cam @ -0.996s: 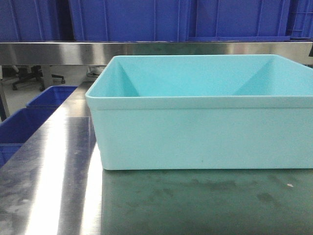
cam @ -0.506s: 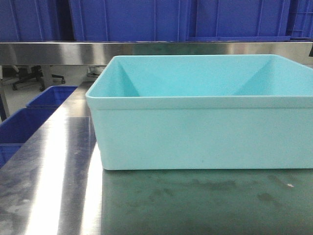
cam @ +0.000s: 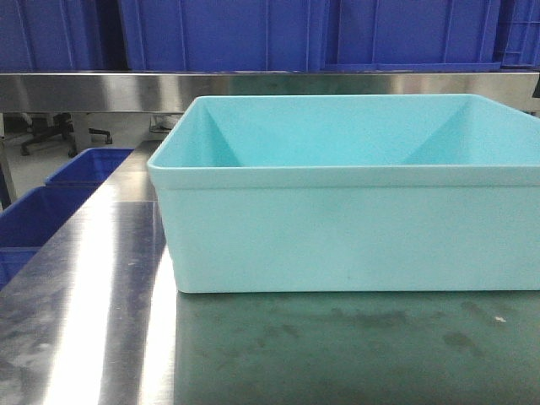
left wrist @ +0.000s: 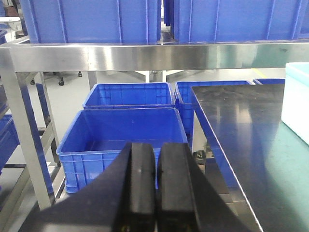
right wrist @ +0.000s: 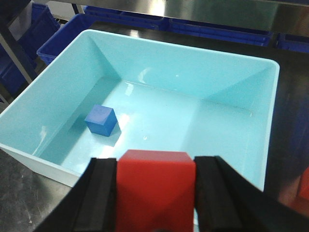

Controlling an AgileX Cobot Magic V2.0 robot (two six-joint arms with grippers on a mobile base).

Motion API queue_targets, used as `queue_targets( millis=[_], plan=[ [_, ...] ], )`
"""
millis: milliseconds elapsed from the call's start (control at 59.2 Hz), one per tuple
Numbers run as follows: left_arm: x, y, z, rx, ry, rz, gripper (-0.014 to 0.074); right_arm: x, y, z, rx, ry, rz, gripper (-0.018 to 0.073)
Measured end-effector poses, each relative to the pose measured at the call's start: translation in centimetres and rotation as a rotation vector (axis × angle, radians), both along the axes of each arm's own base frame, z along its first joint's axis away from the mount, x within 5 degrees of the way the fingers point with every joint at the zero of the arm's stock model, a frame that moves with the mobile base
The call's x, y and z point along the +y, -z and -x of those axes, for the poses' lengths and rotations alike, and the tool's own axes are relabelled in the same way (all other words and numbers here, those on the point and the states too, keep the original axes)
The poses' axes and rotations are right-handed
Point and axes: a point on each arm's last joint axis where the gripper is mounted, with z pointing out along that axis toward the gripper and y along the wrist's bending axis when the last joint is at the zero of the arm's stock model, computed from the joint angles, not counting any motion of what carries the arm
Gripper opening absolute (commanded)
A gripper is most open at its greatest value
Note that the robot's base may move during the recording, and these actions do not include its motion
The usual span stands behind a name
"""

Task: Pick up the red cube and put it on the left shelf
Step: 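Turn the base away from the table holding the cube in the right gripper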

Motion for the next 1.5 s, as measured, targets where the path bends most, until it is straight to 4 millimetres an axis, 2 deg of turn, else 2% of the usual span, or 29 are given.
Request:
queue_targets(
  millis=[1502],
  plan=[
    [0.0,0.0,0.0,0.0,0.0,0.0,0.0101,-0.03,-0.06,0.08,-0.004,0.0,-0.001,0.0065]
  ],
)
